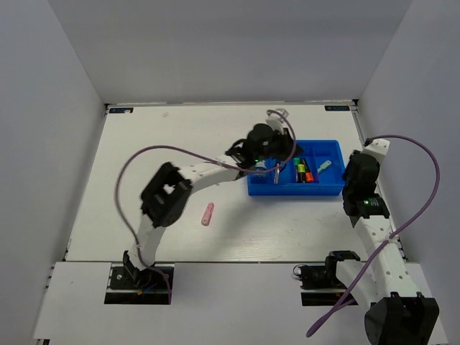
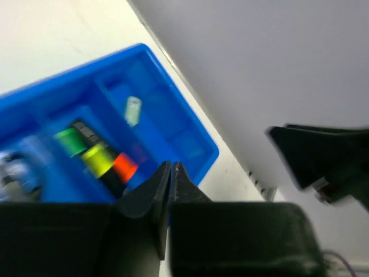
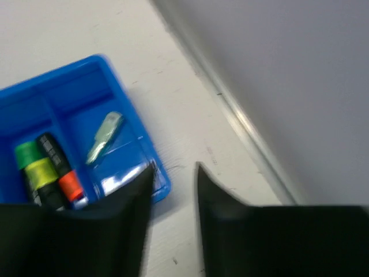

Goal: Sort the stationery into containers
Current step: Pick up the stationery from the center of the board, then place the stationery in the storage box.

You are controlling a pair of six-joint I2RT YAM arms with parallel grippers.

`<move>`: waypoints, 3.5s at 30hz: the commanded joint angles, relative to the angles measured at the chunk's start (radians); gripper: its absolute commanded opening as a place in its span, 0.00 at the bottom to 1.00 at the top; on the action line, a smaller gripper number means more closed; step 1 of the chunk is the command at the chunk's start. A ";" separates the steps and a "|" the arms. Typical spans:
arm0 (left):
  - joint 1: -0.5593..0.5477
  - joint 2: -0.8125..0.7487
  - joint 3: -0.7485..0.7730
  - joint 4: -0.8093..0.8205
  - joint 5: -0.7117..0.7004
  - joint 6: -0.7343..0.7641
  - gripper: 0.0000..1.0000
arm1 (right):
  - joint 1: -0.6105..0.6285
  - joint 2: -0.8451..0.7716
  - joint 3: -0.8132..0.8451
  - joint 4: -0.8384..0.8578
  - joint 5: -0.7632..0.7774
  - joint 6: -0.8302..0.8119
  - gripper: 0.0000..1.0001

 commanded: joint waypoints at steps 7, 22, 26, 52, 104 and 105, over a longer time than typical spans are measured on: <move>0.072 -0.615 -0.292 -0.973 -0.174 0.499 0.75 | 0.001 0.022 0.030 -0.189 -0.908 -0.376 0.52; 0.006 -0.786 -0.735 -1.070 -0.464 0.286 0.47 | -0.003 0.073 0.077 -0.250 -0.956 -0.323 0.16; 0.003 -0.776 -0.804 -1.007 -0.447 0.266 0.72 | -0.003 0.082 0.079 -0.252 -0.945 -0.318 0.16; 0.063 -0.594 -0.832 -0.844 -0.370 0.233 0.08 | -0.022 0.056 0.073 -0.246 -0.924 -0.312 0.16; -0.093 0.445 0.506 0.128 -0.157 -0.025 0.12 | -0.039 -0.062 -0.042 0.076 0.015 -0.036 0.00; -0.092 0.443 0.498 0.120 -0.153 -0.021 0.15 | -0.037 -0.059 -0.042 0.078 0.018 -0.034 0.00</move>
